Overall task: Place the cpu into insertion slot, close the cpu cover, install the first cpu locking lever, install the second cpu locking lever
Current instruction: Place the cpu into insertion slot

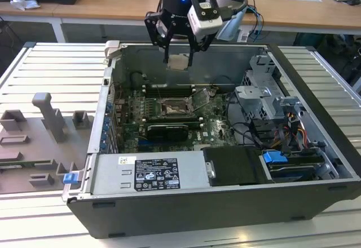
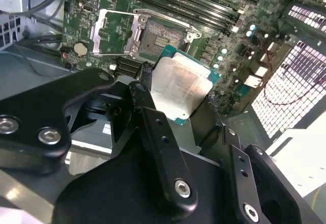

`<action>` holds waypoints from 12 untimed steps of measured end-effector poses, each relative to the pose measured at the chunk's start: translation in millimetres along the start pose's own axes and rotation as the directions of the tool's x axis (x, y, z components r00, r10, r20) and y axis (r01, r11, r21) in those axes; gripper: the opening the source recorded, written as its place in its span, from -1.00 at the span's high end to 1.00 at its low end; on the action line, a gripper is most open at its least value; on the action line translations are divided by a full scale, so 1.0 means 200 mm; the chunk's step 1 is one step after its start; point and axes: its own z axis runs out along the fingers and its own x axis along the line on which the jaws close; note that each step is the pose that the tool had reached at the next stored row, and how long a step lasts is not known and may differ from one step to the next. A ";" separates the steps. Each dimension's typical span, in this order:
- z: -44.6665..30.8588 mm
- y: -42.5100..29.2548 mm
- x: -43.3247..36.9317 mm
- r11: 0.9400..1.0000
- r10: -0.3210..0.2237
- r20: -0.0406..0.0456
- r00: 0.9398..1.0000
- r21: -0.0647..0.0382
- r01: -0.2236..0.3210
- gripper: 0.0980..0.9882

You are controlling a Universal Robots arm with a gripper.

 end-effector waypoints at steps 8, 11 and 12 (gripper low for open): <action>0.001 0.000 0.000 0.997 0.081 0.007 0.997 -0.002 -0.081 0.00; 0.000 0.000 0.000 0.996 0.092 0.008 0.996 -0.002 -0.092 0.00; 0.000 0.000 0.000 0.995 0.097 0.009 0.995 -0.002 -0.097 0.00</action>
